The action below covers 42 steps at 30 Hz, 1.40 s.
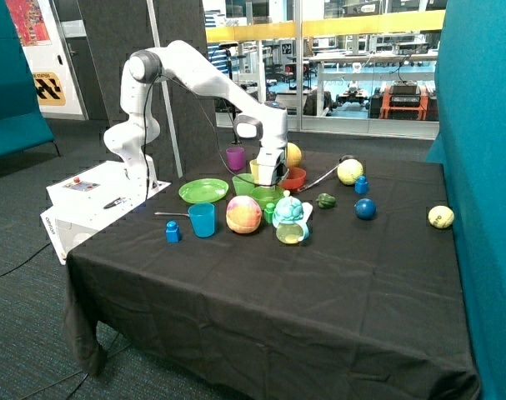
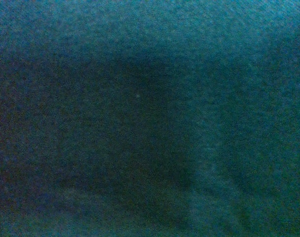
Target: Place the bowl on the plate and the cup in the bowl matching the color
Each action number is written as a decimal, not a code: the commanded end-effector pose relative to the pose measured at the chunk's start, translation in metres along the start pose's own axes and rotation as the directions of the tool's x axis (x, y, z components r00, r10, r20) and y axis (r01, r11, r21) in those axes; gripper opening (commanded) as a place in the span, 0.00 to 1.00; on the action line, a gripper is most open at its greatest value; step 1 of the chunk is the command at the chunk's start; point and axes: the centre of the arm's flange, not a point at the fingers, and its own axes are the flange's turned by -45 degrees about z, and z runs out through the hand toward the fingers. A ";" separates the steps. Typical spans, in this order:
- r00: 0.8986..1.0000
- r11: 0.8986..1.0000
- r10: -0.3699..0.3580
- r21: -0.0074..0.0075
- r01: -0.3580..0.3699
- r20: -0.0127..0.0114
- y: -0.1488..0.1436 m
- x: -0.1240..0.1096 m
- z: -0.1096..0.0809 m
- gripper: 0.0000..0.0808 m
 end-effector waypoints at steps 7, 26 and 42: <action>1.000 1.000 -0.007 0.002 0.007 -0.004 -0.001 -0.010 0.002 0.00; 0.995 0.995 -0.096 0.002 0.096 -0.005 -0.007 0.022 -0.087 0.00; 0.981 0.981 -0.194 0.001 0.194 -0.005 -0.017 -0.036 -0.160 0.00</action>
